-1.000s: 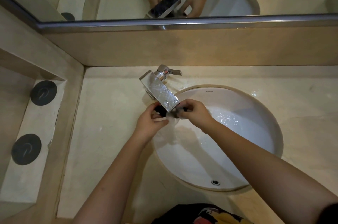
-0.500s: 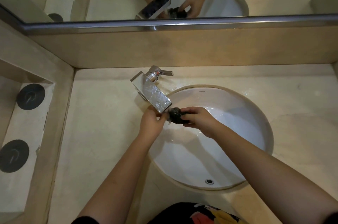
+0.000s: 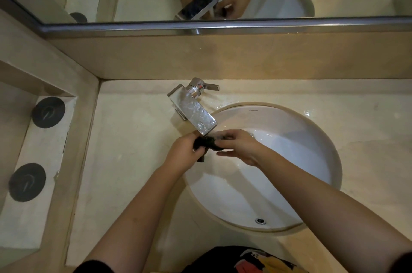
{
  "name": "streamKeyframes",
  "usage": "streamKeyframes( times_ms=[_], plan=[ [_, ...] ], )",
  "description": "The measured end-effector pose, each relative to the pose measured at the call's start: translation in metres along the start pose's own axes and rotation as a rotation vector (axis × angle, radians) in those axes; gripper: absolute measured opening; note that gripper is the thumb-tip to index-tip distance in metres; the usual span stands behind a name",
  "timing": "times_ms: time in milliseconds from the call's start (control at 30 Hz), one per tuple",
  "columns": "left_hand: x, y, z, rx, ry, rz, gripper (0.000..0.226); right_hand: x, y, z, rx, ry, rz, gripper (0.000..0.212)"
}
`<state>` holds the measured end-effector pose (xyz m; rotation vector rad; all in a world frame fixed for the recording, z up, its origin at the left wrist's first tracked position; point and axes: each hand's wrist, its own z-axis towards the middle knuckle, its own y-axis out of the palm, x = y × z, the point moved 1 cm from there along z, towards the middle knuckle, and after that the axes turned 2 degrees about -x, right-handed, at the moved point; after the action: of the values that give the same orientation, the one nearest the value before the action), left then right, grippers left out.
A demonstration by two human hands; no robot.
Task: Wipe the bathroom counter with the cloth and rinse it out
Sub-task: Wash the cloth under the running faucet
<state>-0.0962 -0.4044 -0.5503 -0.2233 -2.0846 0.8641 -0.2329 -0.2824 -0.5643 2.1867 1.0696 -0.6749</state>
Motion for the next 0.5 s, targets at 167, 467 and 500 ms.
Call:
streamKeyframes(
  times_ms=[167, 467, 500],
  plan=[
    [-0.007, 0.008, 0.007, -0.194, -0.1, -0.156, 0.013, -0.005, -0.003, 0.002, 0.138, -0.403, -0.864, 0.017],
    [-0.011, 0.01, 0.001, -0.272, -0.424, -0.747, 0.015, -0.008, 0.004, 0.008, 0.262, -0.557, -0.938, 0.02],
    [-0.011, 0.012, 0.0, -0.297, -0.466, -0.865, 0.019, -0.009, 0.004, 0.007, 0.27, -0.542, -0.894, 0.02]
  ],
)
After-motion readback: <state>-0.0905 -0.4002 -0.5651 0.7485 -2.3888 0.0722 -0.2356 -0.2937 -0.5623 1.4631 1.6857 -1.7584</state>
